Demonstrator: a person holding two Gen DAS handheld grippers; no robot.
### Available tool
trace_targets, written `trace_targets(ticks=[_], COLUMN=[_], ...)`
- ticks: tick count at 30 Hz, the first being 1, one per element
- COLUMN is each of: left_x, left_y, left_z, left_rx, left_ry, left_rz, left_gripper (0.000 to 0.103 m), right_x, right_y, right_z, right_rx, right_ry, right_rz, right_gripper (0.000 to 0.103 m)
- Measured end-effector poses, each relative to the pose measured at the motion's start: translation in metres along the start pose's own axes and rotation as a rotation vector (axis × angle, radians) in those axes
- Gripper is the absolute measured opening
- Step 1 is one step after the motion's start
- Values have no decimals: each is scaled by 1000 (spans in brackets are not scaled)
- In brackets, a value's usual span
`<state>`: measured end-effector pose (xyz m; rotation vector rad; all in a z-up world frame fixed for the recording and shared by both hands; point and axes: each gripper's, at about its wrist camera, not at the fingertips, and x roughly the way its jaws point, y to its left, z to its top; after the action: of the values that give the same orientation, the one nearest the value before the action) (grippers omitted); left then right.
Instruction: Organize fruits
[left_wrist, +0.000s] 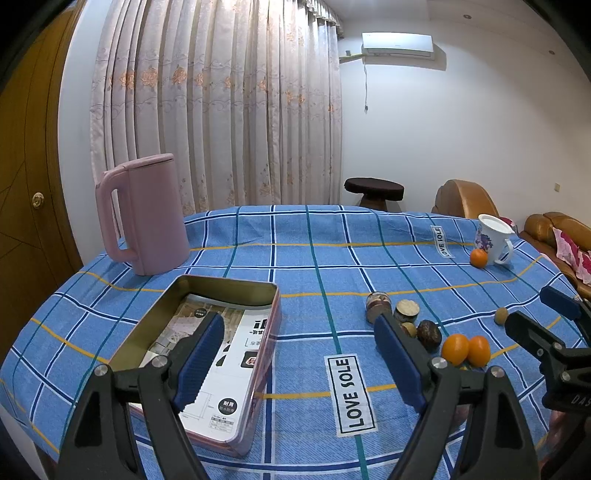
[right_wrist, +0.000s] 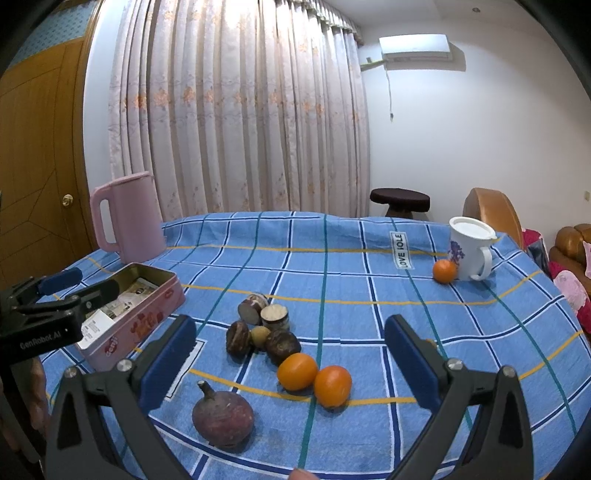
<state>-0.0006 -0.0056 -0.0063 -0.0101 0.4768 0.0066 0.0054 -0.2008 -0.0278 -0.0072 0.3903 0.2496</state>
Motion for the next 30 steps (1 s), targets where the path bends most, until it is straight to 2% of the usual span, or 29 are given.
trace_targets(ticks=[11,15,20,23,27,30], left_x=[2,8,17,22,26,30], left_y=[-6,-15,-33,-53,-84,-100], left_z=[-3,-9,-23,-33,-47,-55], left_rx=[2,7,13,39,102,145], left_ry=[13,36,82,119,156,182], left_rz=[-14,-65,-125,-193,-268,-295], left_gripper=[84,84,84,84,84,84], right_x=[0,1,3,5,13,21], right_y=[0,-9,-26,-42,-61,-66], right_z=[-2,-11,-25,-33,-39,-41], right_rx=[4,32,30,50,95,97], right_ry=[6,25,55,80,127,170], right_rz=[-6,-7,-73,-100,-108,-73], right_gripper=[103,103,103,102,87,81])
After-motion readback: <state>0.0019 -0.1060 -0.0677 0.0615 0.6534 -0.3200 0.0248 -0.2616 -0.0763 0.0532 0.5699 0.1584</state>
